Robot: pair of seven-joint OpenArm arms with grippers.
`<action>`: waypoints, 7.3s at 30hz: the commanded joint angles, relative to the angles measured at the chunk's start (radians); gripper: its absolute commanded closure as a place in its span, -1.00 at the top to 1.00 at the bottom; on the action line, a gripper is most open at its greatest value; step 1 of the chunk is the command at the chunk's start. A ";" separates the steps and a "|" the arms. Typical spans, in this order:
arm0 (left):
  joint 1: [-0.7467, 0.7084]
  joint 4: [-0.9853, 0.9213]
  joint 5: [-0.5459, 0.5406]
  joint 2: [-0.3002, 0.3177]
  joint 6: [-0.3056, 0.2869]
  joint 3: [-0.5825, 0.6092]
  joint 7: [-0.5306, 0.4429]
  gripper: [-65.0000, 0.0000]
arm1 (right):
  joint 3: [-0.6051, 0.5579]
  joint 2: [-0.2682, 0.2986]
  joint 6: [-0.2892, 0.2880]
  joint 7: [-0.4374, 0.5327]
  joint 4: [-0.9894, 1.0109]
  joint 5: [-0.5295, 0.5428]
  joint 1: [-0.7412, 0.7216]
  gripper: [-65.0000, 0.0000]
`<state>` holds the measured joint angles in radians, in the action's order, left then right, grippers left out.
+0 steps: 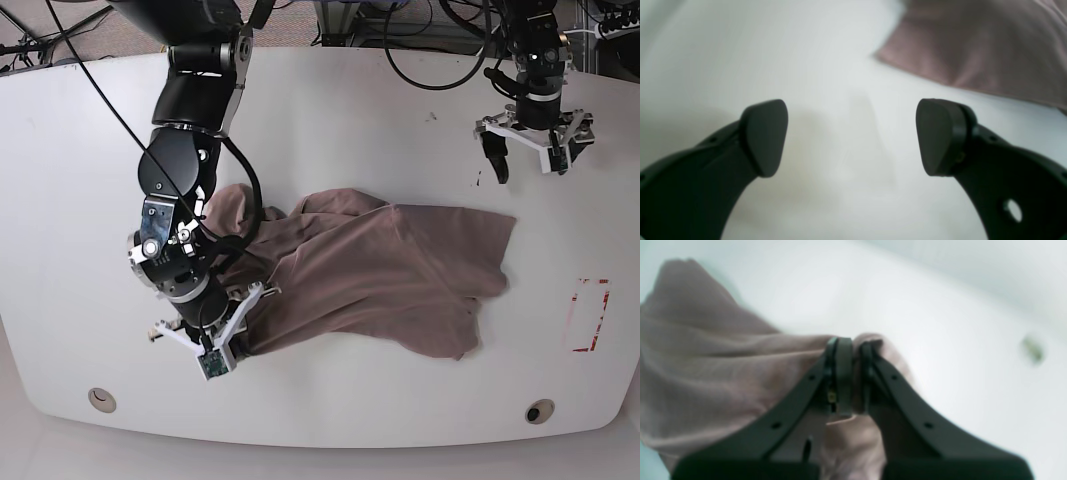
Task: Fold the T-shirt properly
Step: 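Lift the grasped shirt with the right gripper and drag it across the table, then lower the left gripper and grasp the hanging shirt edge, then pull the shirt apart with both grippers and lay it flat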
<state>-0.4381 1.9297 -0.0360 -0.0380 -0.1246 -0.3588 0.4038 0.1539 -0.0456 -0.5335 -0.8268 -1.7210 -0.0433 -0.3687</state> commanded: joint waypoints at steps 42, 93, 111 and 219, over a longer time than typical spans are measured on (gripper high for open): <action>0.123 0.017 -0.006 -0.003 -0.142 0.094 -0.024 0.76 | -0.412 0.029 -0.050 -0.144 -0.066 0.015 -0.937 -1.00; 0.740 -0.967 0.000 0.065 -0.039 0.490 -0.377 0.74 | -0.406 0.005 -0.052 -0.180 -0.101 0.004 -0.937 -1.00; 0.812 -1.116 -0.002 0.060 -0.039 0.551 -0.635 0.74 | -0.406 0.043 -0.052 -0.179 -0.101 0.007 -0.937 -1.00; 0.213 0.063 -0.005 0.324 -0.295 0.047 0.240 -0.98 | 0.298 0.152 -0.119 -0.211 -0.238 0.015 0.149 -1.00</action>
<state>-0.2096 1.9694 -0.0360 0.2726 -0.4267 -0.2939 0.6640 0.4328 0.1032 -0.6567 -1.0561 -1.9190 -0.0238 -0.2226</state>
